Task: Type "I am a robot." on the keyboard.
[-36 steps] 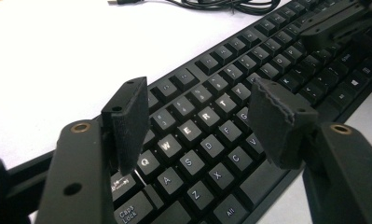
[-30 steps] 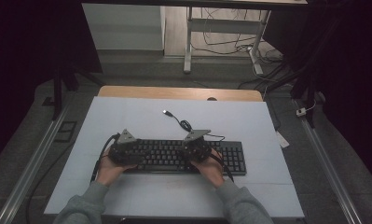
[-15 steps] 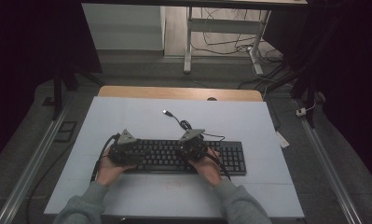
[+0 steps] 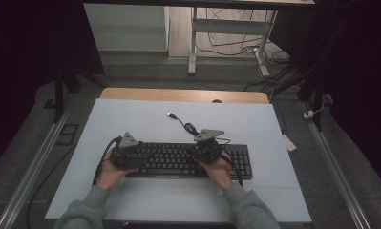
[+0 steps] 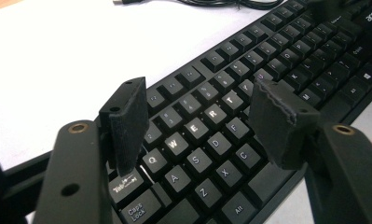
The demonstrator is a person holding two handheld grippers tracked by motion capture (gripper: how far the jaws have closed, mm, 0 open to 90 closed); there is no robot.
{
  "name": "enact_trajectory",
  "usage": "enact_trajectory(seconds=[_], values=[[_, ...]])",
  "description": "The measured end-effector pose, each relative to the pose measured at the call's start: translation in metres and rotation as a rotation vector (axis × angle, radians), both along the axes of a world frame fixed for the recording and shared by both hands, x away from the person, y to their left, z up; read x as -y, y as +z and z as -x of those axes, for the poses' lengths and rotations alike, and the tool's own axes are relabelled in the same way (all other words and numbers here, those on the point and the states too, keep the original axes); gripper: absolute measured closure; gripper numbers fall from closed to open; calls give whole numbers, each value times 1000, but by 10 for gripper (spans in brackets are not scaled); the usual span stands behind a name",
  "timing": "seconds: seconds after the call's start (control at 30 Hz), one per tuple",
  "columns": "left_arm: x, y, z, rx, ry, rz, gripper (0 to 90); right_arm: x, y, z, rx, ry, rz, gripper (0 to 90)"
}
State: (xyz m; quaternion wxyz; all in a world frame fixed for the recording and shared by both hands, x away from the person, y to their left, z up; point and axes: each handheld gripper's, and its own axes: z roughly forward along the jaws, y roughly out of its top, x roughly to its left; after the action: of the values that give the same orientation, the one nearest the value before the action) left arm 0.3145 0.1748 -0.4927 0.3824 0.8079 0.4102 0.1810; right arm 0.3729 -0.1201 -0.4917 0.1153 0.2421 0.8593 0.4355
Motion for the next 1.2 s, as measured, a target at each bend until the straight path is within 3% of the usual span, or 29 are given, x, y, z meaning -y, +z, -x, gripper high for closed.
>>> enact_trajectory(seconds=[0.1,0.4,0.53,0.83,1.2], values=[[0,0,0,3,-1,-4,374,11,3,6,16,6,-13,896],[4,-2,-1,-9,-16,-19,368,46,2,24,36,-40,-16,618],[4,-3,-2,-12,-16,-20,368,59,2,28,42,-59,-16,547],[-1,-2,-2,-8,-6,-18,368,80,1,37,48,-76,-31,497],[-1,-1,-1,0,-11,-15,369,81,1,32,49,-61,-38,489]])
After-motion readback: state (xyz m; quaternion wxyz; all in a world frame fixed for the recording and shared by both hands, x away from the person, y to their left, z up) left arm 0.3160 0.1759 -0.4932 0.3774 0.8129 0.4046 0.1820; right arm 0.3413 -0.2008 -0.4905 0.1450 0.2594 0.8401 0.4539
